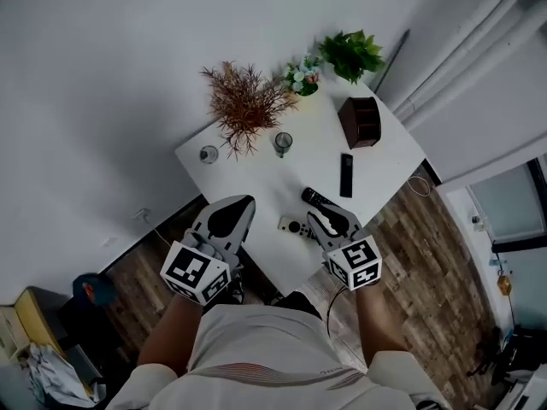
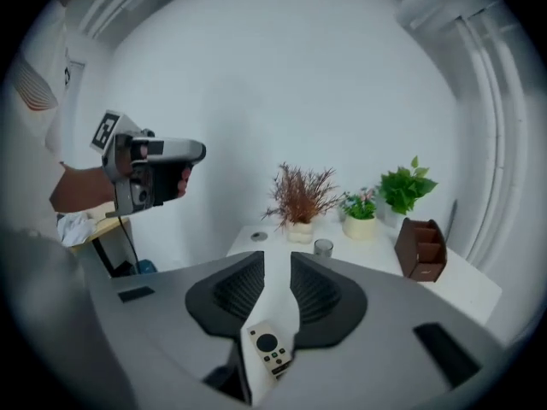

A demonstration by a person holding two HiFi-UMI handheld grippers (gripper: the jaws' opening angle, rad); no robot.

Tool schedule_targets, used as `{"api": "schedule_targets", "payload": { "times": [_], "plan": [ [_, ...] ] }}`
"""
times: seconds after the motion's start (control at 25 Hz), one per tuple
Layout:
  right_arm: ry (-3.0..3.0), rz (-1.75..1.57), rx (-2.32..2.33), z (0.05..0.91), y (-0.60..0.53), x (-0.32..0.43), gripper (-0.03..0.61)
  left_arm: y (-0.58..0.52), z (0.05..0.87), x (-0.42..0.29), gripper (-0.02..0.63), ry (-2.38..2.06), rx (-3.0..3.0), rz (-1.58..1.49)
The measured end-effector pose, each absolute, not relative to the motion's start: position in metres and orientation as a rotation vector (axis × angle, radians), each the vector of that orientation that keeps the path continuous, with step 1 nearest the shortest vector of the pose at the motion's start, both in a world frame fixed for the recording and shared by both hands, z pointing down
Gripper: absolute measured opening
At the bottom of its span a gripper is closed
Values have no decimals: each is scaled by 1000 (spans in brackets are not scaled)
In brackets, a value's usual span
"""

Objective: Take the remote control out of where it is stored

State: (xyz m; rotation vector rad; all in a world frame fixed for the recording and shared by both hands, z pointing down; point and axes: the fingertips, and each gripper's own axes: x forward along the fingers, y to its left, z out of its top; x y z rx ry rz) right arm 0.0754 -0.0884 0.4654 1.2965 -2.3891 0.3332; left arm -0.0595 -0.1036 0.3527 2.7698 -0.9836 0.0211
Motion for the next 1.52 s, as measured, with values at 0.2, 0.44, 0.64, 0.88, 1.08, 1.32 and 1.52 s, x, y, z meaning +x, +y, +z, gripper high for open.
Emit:
{"api": "schedule_targets", "payload": {
  "times": [0.2,0.44,0.64,0.88,1.08,1.32,1.52],
  "plan": [
    [-2480,338,1525,413,-79,96,30,-97,339,-38,8,-927,2833,15],
    [-2526,230,1727,355,-62,121,14,-91,320,-11,8,-845,2893,6],
    [-2523,132,1886,314,-45,143,14,-83,304,3,8,-789,2940,-19],
    [-2471,38,1948,291,-26,160,14,-74,292,13,8,-742,2974,-42],
    [-2450,47,1958,290,-21,162,14,-67,289,16,8,-716,2971,-57],
    [-2436,68,1942,294,-19,157,14,-62,287,18,8,-691,2975,-69],
    [-2432,82,1949,295,-14,157,14,-58,290,17,8,-676,2973,-66]
  ]
}}
